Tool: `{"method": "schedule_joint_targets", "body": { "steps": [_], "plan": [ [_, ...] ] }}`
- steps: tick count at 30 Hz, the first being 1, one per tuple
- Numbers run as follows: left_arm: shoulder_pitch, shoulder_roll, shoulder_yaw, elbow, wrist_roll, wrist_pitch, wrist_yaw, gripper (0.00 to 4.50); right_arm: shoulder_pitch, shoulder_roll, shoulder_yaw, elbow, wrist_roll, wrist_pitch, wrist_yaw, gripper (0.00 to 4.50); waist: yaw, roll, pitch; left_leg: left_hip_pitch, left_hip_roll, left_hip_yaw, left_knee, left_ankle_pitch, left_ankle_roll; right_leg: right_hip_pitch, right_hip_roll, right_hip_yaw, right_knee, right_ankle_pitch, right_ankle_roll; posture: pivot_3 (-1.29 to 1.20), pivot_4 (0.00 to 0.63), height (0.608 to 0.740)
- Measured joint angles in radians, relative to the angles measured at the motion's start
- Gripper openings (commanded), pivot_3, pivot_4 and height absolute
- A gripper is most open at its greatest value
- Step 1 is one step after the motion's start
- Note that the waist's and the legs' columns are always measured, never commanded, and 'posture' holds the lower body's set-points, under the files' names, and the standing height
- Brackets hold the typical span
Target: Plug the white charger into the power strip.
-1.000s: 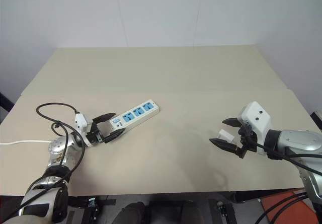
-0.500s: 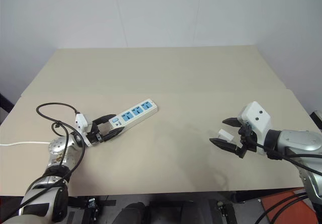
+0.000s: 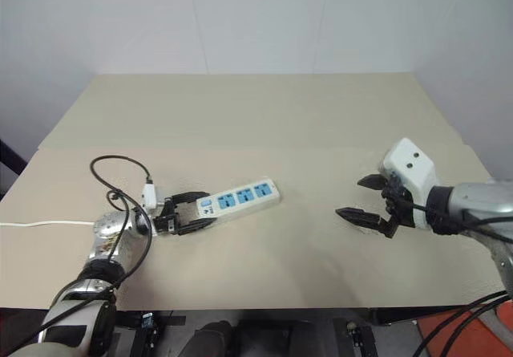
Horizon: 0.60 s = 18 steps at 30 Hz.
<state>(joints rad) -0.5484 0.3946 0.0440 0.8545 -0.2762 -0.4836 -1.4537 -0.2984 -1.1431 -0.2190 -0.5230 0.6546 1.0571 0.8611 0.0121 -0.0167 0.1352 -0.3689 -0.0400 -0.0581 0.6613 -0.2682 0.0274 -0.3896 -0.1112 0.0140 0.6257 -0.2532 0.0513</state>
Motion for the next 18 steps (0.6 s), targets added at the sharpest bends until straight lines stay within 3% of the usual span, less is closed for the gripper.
{"method": "schedule_joint_targets", "body": {
  "steps": [5, 8, 18],
  "plan": [
    [-0.016, -0.010, -0.038, -0.012, 0.002, -0.009, -0.031, 3.21, -0.206, -0.099, 0.211, -0.004, 0.006, 0.234, -0.030, 4.50, 0.000, 0.000, 0.000, -0.002, 0.000, 0.000, 0.000, 0.000, 0.000, -0.001, -0.001, -0.001, -0.002, 0.000, 0.000, 0.00, 0.150, 0.740],
    [-0.033, -0.015, -0.049, -0.007, 0.001, -0.012, -0.058, 3.21, -0.328, -0.102, 0.354, 0.029, -0.020, 0.298, -0.032, 4.50, -0.001, 0.000, 0.000, -0.003, -0.001, 0.000, 0.000, 0.000, 0.000, -0.003, -0.001, 0.000, -0.002, 0.000, 0.000, 0.00, 0.150, 0.740],
    [-0.049, -0.019, -0.067, 0.025, -0.001, -0.033, -0.112, 3.21, -0.520, -0.058, 0.703, 0.310, -0.224, 0.213, 0.076, 4.50, -0.003, 0.000, 0.000, -0.009, -0.002, 0.001, 0.002, 0.000, 0.000, -0.011, -0.001, 0.000, 0.002, 0.000, 0.000, 0.00, 0.150, 0.740]
  ]
}}
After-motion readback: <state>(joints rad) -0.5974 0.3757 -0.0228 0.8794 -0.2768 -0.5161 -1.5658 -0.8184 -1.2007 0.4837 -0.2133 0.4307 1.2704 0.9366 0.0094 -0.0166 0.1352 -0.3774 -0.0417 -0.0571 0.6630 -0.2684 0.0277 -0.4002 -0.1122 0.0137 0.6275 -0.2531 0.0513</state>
